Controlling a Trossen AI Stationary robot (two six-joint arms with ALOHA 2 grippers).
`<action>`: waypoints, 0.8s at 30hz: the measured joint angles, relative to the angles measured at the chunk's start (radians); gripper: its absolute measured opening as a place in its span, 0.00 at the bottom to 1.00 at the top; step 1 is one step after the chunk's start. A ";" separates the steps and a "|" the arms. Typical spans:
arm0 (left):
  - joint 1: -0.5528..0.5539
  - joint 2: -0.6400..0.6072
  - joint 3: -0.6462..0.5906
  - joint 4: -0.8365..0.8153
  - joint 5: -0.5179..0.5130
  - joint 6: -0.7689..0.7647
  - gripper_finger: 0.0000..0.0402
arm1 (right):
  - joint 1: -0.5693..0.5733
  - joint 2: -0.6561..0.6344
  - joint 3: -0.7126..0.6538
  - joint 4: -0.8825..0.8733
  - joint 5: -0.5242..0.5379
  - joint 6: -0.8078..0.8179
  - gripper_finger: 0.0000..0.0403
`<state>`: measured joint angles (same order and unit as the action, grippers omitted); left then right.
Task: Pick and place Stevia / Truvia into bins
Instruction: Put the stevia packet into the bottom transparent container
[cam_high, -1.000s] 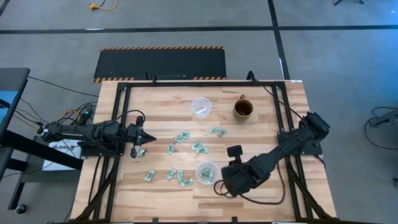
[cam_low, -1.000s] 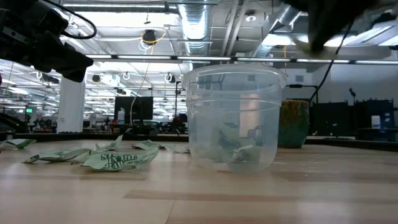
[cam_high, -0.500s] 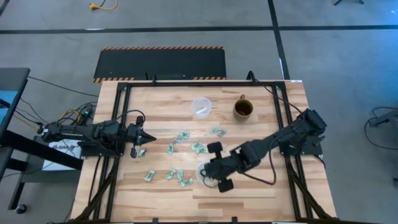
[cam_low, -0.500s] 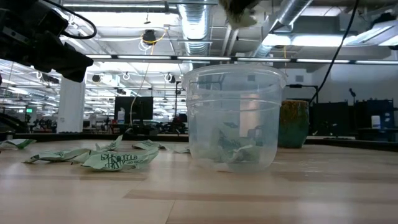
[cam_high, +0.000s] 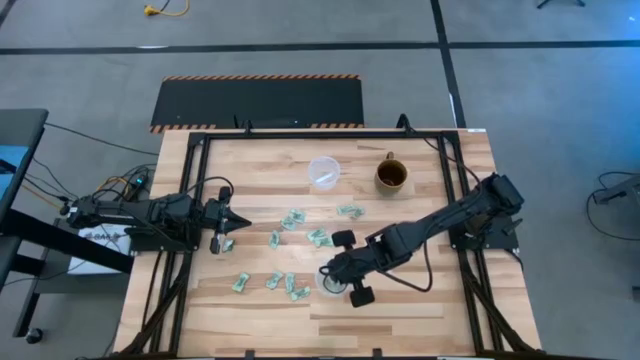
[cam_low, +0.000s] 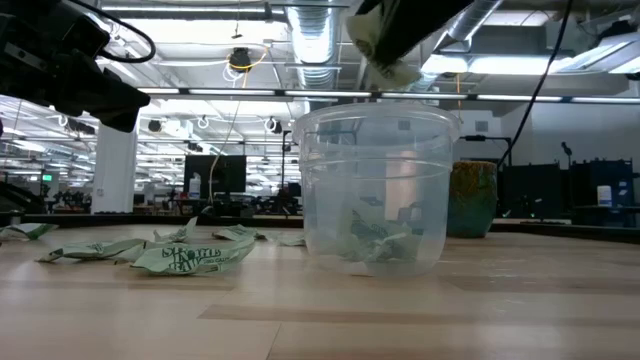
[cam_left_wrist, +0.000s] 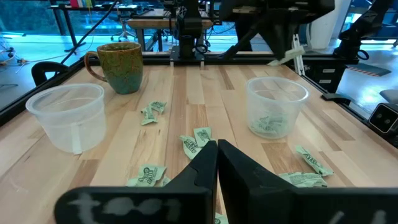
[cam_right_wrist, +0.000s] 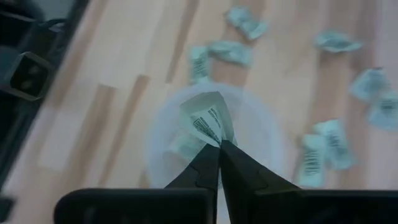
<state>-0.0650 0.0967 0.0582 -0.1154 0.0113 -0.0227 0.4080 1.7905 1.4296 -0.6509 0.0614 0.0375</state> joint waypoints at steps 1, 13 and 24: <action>0.000 0.000 0.000 0.000 0.000 0.000 0.00 | -0.001 0.009 0.001 -0.003 -0.018 0.006 0.02; 0.000 0.000 0.000 0.000 0.000 0.000 0.00 | -0.038 0.082 0.001 -0.006 -0.117 0.041 0.19; 0.000 0.000 0.000 0.000 0.000 0.000 0.00 | -0.079 0.006 0.002 -0.172 0.039 0.068 0.27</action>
<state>-0.0650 0.0963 0.0582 -0.1157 0.0113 -0.0227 0.3288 1.7966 1.4311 -0.8233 0.1000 0.1051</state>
